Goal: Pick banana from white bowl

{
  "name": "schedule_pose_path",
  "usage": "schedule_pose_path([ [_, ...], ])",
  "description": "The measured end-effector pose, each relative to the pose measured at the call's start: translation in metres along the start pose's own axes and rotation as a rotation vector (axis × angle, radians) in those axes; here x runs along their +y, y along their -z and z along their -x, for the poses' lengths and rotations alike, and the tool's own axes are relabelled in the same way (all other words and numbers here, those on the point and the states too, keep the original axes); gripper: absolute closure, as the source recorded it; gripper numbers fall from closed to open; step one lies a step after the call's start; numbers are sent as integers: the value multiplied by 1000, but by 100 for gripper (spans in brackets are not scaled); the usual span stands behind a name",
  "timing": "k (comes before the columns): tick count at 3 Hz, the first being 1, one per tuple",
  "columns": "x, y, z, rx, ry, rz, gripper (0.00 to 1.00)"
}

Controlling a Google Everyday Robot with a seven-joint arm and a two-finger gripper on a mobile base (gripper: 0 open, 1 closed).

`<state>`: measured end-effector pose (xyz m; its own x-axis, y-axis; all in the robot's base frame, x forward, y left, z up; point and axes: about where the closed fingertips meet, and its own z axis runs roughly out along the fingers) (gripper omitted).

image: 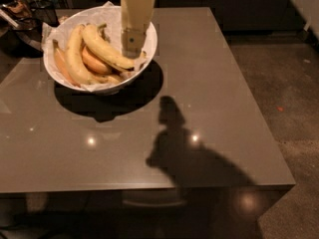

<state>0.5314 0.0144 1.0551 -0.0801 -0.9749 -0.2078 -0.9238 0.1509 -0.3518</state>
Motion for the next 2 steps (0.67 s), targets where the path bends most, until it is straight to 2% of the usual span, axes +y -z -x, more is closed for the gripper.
schedule_pose_path([
  [1, -22, -23, 40, -18, 45, 11, 0],
  [2, -25, -25, 51, -58, 26, 2, 0],
])
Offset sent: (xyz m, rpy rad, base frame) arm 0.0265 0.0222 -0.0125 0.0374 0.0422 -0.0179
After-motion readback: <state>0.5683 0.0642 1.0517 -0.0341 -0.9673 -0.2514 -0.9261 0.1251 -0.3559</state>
